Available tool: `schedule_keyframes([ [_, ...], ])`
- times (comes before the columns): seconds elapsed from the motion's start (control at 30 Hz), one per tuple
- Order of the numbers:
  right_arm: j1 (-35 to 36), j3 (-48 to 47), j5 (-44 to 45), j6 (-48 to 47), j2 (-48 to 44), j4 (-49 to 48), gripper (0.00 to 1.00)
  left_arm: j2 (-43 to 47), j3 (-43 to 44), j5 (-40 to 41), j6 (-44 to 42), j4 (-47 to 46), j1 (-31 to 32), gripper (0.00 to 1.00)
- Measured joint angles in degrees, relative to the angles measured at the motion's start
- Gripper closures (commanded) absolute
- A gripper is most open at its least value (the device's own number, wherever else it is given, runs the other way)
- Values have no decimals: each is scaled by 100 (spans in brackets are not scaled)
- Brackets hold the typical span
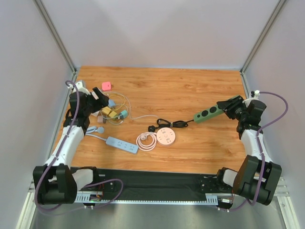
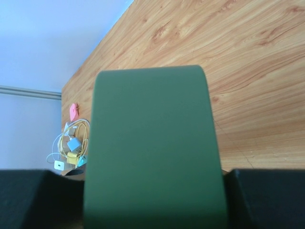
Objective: Pull the plug off the socket
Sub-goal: Place the plug at the corner of the board, then place the socket at the center of the board.
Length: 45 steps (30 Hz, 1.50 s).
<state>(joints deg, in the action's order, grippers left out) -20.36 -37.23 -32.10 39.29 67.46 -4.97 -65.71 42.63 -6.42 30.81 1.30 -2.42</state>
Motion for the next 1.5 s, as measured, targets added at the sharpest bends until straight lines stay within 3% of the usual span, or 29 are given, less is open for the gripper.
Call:
schedule_keyframes([
  [0.43,-302,-59,-223,212,280,-254,100,1698,205,-986,-1169,1281,-4,0],
  [0.87,-264,-1421,-57,699,2186,-492,100,2492,-127,-1266,-1746,1943,-4,0],
  [1.2,356,-2177,317,1126,3528,-1073,100,2597,-133,-1257,-1853,1996,-4,0],
  [1.5,761,-2111,306,715,3672,-861,70,2599,-133,-1259,-1882,2039,-4,0],
])
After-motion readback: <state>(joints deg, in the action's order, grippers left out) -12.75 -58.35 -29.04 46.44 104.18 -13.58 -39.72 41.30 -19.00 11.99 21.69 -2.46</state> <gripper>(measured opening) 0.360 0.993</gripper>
